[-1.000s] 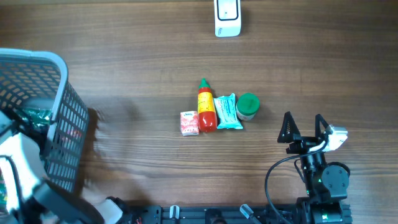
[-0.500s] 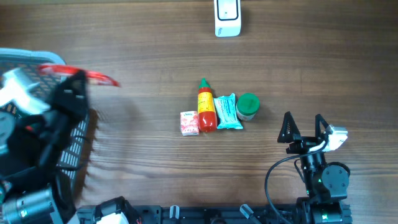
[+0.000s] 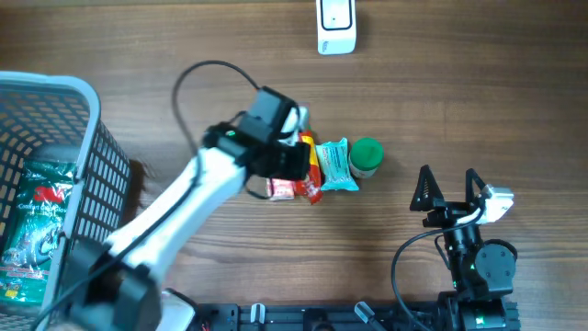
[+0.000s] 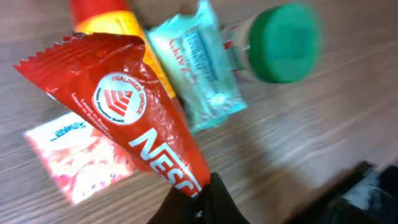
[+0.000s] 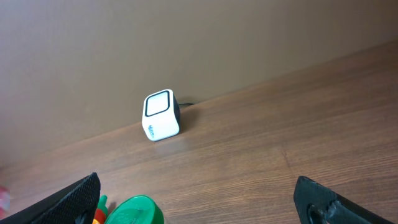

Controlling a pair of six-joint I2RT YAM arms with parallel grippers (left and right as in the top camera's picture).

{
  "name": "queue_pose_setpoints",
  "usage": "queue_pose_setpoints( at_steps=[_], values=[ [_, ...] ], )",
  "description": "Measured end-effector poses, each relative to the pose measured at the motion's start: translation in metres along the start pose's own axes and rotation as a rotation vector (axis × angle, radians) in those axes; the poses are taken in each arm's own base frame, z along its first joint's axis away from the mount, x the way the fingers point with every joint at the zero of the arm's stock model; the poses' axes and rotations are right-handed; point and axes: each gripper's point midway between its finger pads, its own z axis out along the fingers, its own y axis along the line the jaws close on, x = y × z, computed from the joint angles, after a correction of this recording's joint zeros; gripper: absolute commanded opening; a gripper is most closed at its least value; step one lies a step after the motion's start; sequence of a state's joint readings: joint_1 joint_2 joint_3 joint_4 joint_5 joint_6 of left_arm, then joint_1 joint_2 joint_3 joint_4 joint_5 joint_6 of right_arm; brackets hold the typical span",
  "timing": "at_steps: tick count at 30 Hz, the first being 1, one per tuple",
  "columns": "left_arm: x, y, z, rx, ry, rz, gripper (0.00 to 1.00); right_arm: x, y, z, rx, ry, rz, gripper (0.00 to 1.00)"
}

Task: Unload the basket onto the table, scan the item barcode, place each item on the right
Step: 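Place the red snack stick on the table below the sauce bottle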

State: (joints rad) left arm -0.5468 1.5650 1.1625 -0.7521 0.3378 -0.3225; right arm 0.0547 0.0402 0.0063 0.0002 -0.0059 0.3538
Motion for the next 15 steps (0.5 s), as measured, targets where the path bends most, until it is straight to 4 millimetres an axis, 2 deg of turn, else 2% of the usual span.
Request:
queue_pose_setpoints(
  at_steps=[3,5,6,10,11,13,15],
  values=[
    [0.025,0.008,0.061,-0.055,0.158,-0.027,0.04,0.0,0.0,0.0,0.0,0.0,0.0,1.0],
    [0.034,0.008,0.08,-0.074,0.191,-0.011,0.06,0.0,0.0,0.0,0.0,0.0,0.0,1.0],
    [0.042,0.011,0.092,-0.091,0.225,-0.01,0.15,0.0,0.0,0.0,0.0,0.0,0.0,1.0],
    [0.046,0.014,0.097,-0.104,0.24,-0.024,0.28,0.0,0.0,0.0,0.0,0.0,0.0,1.0],
    [0.045,0.014,0.097,-0.106,0.239,-0.026,0.41,0.0,0.0,0.0,0.0,0.0,0.0,1.0],
    [0.045,0.014,0.096,-0.107,0.238,-0.027,0.76,0.0,0.0,0.0,0.0,0.0,0.0,1.0],
    [0.043,0.011,0.091,-0.102,0.224,-0.021,1.0,0.0,0.0,0.0,0.0,0.0,0.0,1.0]
  ],
)
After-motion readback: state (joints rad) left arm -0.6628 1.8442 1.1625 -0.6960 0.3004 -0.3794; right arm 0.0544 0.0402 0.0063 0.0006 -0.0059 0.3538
